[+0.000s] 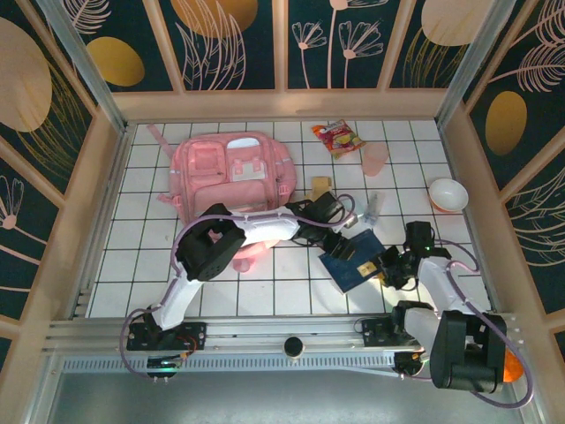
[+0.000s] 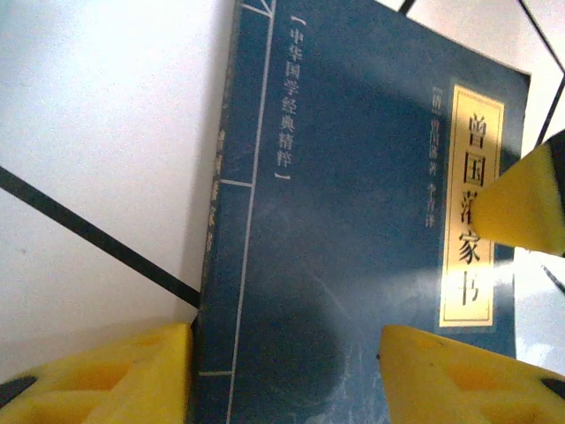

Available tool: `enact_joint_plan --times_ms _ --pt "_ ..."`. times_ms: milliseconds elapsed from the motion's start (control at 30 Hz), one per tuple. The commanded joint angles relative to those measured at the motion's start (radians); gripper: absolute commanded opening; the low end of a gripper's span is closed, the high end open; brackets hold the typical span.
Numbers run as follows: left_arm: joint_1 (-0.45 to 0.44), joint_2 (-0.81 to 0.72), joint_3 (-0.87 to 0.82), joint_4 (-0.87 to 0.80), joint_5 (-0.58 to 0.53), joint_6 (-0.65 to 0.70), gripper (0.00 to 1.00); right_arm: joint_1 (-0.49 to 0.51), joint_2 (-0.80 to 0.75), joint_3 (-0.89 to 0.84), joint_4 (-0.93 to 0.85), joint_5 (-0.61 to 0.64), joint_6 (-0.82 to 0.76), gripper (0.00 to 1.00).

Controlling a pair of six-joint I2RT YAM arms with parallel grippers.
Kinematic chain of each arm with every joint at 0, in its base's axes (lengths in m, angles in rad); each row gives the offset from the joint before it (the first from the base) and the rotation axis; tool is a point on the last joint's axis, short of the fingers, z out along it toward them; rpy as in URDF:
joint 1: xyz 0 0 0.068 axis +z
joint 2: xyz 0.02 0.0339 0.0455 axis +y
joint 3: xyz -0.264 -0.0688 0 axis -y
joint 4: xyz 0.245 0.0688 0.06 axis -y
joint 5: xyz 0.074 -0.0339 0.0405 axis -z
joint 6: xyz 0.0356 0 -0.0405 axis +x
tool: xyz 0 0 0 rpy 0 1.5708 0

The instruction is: Pack the student bag

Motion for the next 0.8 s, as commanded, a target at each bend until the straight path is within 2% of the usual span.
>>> enact_joint_plan --times_ms 0,200,300,367,433,500,600,767 --pt "-0.025 -0.021 -0.032 0.078 0.163 -0.102 0.56 0.052 0.059 -0.048 0.252 -0.073 0.020 0.35" --pt "-0.025 -0.064 -0.034 0.120 0.228 -0.140 0.54 0.052 0.078 -0.051 0.272 -0.082 0.012 0.31" --pt "-0.025 -0.096 -0.044 0.108 0.218 -0.139 0.49 0.056 0.065 -0.049 0.277 -0.084 0.022 0.30" --pt "-0.025 -0.109 -0.049 0.091 0.184 -0.132 0.41 0.058 0.052 -0.044 0.266 -0.078 0.025 0.30" --pt "-0.025 -0.112 -0.050 0.064 0.128 -0.122 0.25 0.059 0.033 -0.034 0.249 -0.068 0.023 0.30" --pt "-0.025 -0.118 -0.055 0.053 0.090 -0.112 0.15 0.058 0.014 -0.022 0.231 -0.062 0.022 0.30" --pt "-0.025 -0.152 -0.064 0.040 0.030 -0.093 0.07 0.061 -0.040 0.014 0.174 -0.035 0.012 0.36" --pt "-0.016 -0.297 -0.163 0.119 -0.043 -0.073 0.01 0.061 -0.173 0.126 0.078 0.006 -0.052 0.43"
